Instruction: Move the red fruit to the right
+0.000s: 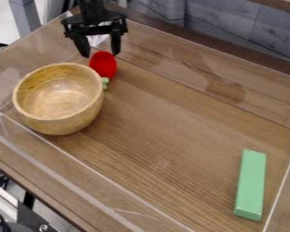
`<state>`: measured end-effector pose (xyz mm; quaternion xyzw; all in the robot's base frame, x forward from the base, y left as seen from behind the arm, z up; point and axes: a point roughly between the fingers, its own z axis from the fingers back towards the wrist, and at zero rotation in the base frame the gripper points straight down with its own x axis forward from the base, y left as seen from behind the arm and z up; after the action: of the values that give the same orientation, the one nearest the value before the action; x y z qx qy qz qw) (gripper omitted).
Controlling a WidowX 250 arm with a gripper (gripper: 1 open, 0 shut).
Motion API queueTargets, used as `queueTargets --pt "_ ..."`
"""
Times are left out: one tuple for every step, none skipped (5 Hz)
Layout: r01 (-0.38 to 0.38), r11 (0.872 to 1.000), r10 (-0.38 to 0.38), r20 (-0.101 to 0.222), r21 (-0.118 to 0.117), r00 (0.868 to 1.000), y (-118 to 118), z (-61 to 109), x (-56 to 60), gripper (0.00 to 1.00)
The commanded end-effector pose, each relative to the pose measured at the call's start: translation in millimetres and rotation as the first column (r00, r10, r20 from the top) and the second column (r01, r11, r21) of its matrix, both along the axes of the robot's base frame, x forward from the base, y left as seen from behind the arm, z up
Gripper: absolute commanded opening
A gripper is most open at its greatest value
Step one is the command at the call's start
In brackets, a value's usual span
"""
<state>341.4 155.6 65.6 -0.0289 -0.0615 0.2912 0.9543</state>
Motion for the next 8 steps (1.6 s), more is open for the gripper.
queueTargets --pt "-0.019 0.999 0.017 0.081 0.029 0.997 10.7 19.2 10.1 1.00" --pt "-0.020 0.999 0.016 0.097 0.042 0.995 12.3 17.1 11.9 1.00" --pt "-0.017 0.998 0.011 0.108 0.053 0.994 11.6 14.4 12.3 1.00" --pt "-0.014 0.998 0.007 0.114 0.065 0.993 9.8 10.5 11.6 1.00" --pt "-0.013 0.998 0.004 0.128 0.064 0.992 9.5 12.5 12.2 1.00" --pt "-0.013 0.998 0.004 0.140 0.063 0.990 10.1 14.6 12.8 1.00" --pt "-0.012 0.998 0.001 0.152 0.068 0.988 11.1 16.4 13.5 1.00" --pt "-0.008 0.997 -0.004 0.164 0.075 0.986 11.9 18.1 13.9 1.00"
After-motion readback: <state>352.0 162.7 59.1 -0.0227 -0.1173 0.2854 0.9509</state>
